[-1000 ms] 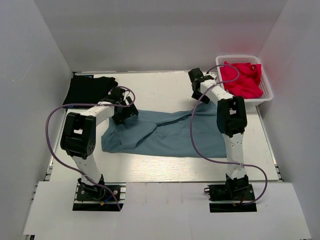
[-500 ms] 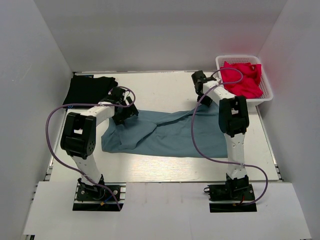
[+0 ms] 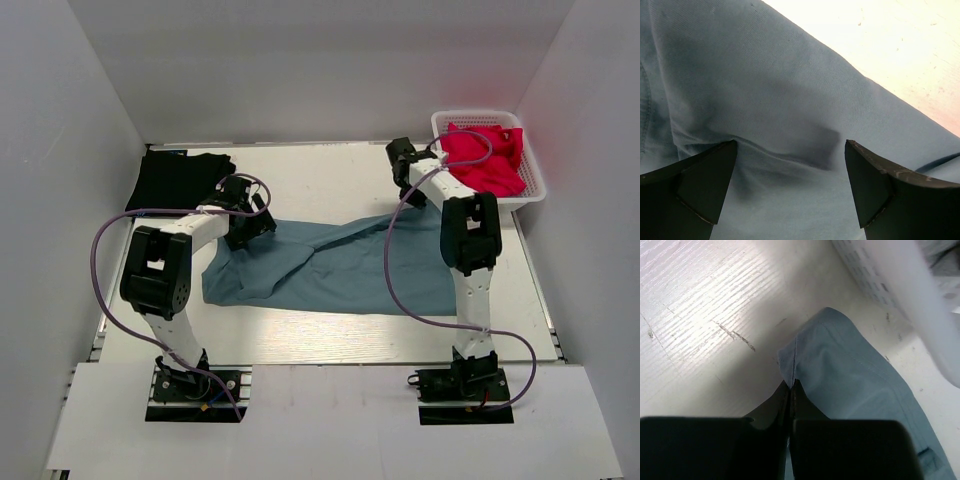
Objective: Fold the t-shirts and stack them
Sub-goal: Fold the other side of the tshirt into a rectangle
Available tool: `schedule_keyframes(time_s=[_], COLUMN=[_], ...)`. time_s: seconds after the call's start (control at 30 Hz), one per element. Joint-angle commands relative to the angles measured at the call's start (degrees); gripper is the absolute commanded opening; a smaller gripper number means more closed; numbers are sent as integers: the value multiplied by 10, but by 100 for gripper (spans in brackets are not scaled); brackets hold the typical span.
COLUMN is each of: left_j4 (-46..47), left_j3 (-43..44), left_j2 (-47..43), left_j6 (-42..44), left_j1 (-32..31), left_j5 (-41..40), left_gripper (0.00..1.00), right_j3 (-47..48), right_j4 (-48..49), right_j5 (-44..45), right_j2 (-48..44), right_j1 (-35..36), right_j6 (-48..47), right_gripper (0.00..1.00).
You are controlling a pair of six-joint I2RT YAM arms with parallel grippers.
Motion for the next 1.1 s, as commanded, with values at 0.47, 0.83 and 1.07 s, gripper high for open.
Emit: schedule_keyframes(time_s=[0.47,0.83,1.07], left_j4=[-80,-101,-112], left_j3=[-40,-56,-62], left_j2=[6,-11,-16], left_j6=[2,2,2], left_j1=[4,9,9], left_j5=[-62,-78,-96], left_gripper=[100,100,100], right_j3=[-367,-512,-569], right_j4=[117,141,74], right_j5=[-11,56,117], right_j2=[-340,-414,-466], right_j1=[1,-4,-15], right_j6=[27,107,201], right_gripper=[0,5,13])
